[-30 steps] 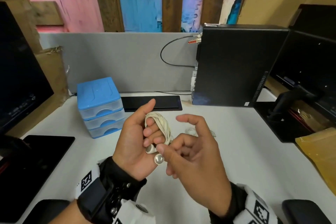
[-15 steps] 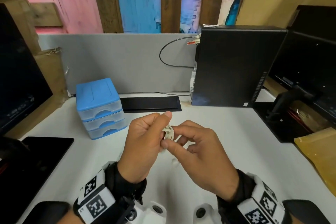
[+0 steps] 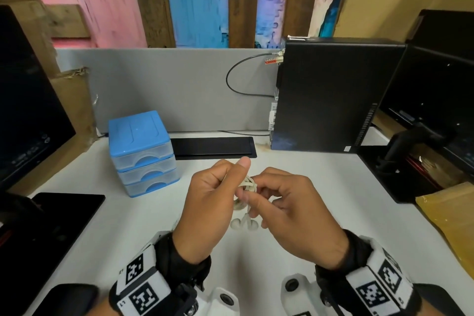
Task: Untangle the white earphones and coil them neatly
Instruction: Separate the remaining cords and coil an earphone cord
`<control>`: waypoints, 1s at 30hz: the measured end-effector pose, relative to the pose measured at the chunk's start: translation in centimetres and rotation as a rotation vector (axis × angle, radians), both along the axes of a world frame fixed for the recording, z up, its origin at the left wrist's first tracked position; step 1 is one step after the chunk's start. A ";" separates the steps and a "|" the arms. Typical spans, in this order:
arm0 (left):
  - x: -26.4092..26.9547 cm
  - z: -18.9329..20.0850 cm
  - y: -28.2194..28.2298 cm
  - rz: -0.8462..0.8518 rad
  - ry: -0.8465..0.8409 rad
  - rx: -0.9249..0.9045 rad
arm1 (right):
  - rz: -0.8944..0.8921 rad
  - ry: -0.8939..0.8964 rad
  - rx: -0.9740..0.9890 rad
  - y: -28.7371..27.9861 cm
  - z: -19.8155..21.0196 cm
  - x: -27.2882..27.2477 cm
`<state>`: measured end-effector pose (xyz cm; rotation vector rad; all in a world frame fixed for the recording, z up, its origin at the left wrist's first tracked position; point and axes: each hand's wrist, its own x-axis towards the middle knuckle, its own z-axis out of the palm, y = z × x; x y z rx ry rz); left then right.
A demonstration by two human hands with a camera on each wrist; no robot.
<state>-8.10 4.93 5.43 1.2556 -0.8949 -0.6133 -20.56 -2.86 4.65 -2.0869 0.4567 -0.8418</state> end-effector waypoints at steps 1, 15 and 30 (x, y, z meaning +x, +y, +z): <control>0.2 0.0 -0.1 -0.003 0.029 0.029 | 0.016 0.010 0.037 -0.2 0.1 -0.1; 0.9 -3.1 -1.1 -0.705 0.794 0.164 | 0.012 -0.138 0.339 -3.4 1.9 -2.1; 2.6 -2.8 -1.2 -0.594 0.616 0.113 | -0.025 -0.261 0.432 -2.3 1.8 -1.2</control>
